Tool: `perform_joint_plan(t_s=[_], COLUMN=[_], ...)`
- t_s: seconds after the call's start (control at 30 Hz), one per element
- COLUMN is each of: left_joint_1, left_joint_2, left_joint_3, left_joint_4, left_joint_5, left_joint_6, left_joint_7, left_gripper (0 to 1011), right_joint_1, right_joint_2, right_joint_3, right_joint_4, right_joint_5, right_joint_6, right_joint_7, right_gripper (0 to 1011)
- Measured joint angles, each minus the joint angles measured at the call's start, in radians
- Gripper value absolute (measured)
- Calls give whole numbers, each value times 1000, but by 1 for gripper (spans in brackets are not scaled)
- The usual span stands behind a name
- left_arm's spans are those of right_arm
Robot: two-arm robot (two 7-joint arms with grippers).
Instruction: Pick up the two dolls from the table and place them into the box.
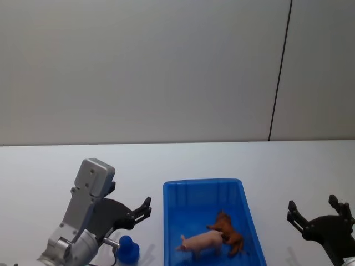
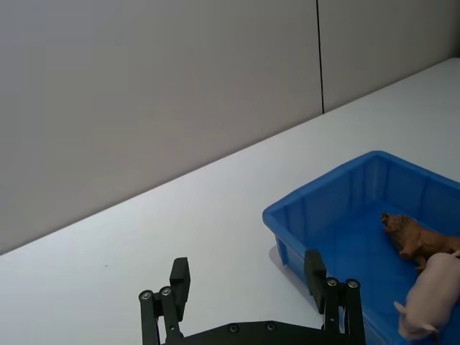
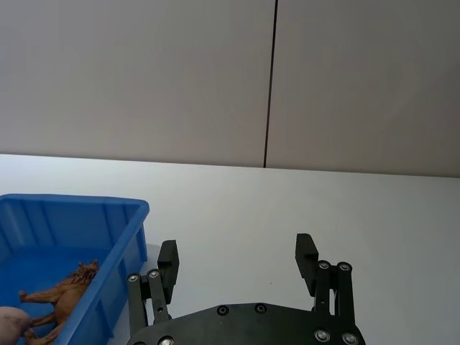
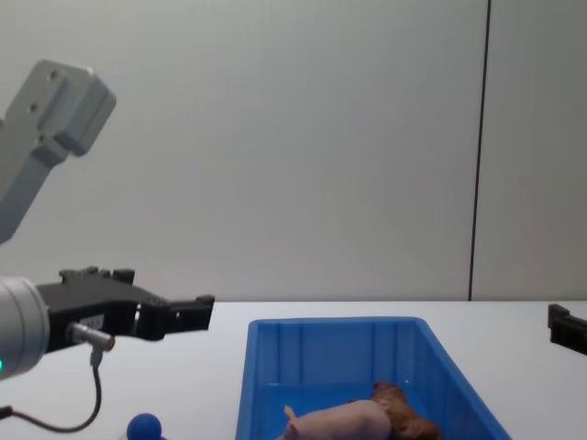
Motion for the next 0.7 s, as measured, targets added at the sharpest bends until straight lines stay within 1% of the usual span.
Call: perform_joint_plan(t_s=[0.37,0.7], left_joint_1=[-1,-1], left_joint_2=[2,1], left_joint_3=[-8,-11], left_joint_4=[51,83], left_joint_5=[-20,-28], left_joint_6=[24,38], left_joint_7=[-45,-65], left_gripper=[1001,1001], right_joint_1=[-1,-1], right_joint_2=[0,0], right_joint_3=[0,0], right_joint_4=[0,0], right_joint_5=[0,0], right_joint_6=[0,0], right_joint_7=[-1,-1], right_gripper=[1001,1001])
